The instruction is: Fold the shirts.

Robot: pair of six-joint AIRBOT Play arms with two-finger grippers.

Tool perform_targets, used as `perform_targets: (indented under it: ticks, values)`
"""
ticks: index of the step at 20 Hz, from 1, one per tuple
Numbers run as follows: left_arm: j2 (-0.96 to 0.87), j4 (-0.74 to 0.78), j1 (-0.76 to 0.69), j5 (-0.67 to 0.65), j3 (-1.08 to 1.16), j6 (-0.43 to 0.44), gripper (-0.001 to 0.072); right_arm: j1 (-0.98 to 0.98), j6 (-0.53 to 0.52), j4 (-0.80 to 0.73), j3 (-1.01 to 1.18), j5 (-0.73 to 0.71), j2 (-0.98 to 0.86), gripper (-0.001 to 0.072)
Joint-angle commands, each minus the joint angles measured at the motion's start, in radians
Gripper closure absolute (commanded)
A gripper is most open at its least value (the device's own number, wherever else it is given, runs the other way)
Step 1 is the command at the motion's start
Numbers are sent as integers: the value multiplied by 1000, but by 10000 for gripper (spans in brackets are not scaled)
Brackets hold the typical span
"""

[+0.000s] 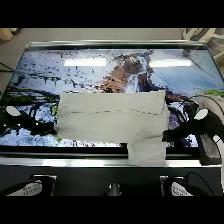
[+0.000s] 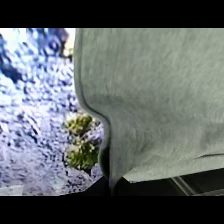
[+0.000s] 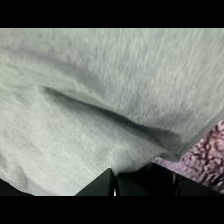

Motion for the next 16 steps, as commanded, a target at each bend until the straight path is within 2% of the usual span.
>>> perform_targets:
  ticks: [1, 4, 9, 11, 16]
  values:
    - [23, -11, 1, -29, 137, -8, 685, 0, -3, 54, 176, -15, 7, 691]
    - [-17, -58, 1, 3, 238, -35, 685, 0, 11, 134, 290, -150, -36, 691]
    - [-201, -173, 1, 61, 405, -64, 684, 0, -55, 404, 438, -354, -211, 691]
    - [-292, -189, 1, 60, 489, -95, 684, 0, -56, 450, 505, -426, -290, 691]
    - [-481, -332, 1, 71, 637, -95, 683, 58, -63, 468, 639, -588, -447, 690]
